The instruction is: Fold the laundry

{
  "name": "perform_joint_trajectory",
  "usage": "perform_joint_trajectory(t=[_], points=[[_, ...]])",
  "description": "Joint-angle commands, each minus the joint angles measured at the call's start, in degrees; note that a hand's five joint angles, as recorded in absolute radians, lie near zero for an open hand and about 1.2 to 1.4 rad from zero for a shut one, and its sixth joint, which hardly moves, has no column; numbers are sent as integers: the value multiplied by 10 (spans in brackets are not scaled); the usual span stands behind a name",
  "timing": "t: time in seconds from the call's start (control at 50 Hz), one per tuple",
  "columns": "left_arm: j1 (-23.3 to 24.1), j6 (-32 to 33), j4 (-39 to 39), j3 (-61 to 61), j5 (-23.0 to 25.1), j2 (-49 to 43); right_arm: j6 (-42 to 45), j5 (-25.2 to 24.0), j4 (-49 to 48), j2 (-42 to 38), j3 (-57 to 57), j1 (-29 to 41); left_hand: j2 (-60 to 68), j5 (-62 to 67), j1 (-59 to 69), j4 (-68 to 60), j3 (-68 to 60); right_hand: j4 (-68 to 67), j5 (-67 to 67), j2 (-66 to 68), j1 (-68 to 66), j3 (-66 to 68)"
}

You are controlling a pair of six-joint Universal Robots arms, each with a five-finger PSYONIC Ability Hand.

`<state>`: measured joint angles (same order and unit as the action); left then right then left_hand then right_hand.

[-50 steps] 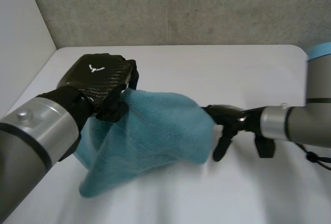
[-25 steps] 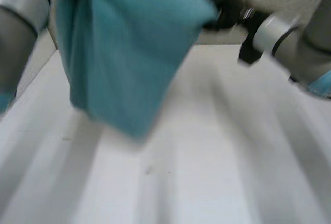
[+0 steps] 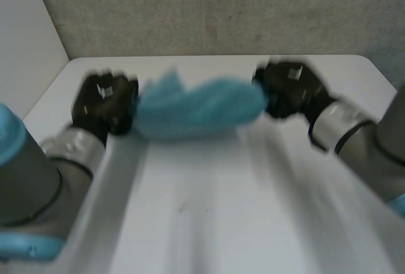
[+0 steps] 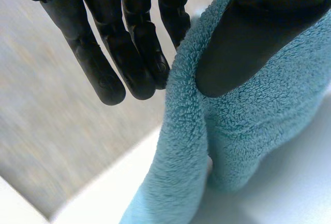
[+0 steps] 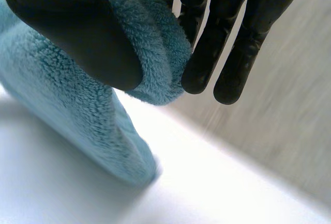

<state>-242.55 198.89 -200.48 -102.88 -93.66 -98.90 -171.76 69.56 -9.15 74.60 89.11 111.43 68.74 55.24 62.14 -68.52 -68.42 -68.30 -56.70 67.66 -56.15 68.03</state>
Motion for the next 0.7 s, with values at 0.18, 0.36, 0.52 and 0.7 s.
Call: perform_joint_trajectory(t=[0.18,0.36,0.52,0.7], points=[[76,-61,172,-64,-61,7,155,1,181,-38,8,6,-291,-256,-225,289,288,-54,-70,60,-175,56],[67,-59,192,-43,-61,74,183,-49,143,48,-8,3,-456,-421,-390,453,452,421,405,-414,299,-418],[9,-53,192,-30,-53,109,276,-84,109,48,-32,9,-452,-417,-386,450,449,436,420,-429,314,-433],[-43,-54,195,-20,-30,100,301,-68,124,-1,-68,10,-431,-396,-364,428,427,432,417,-426,311,-430]])
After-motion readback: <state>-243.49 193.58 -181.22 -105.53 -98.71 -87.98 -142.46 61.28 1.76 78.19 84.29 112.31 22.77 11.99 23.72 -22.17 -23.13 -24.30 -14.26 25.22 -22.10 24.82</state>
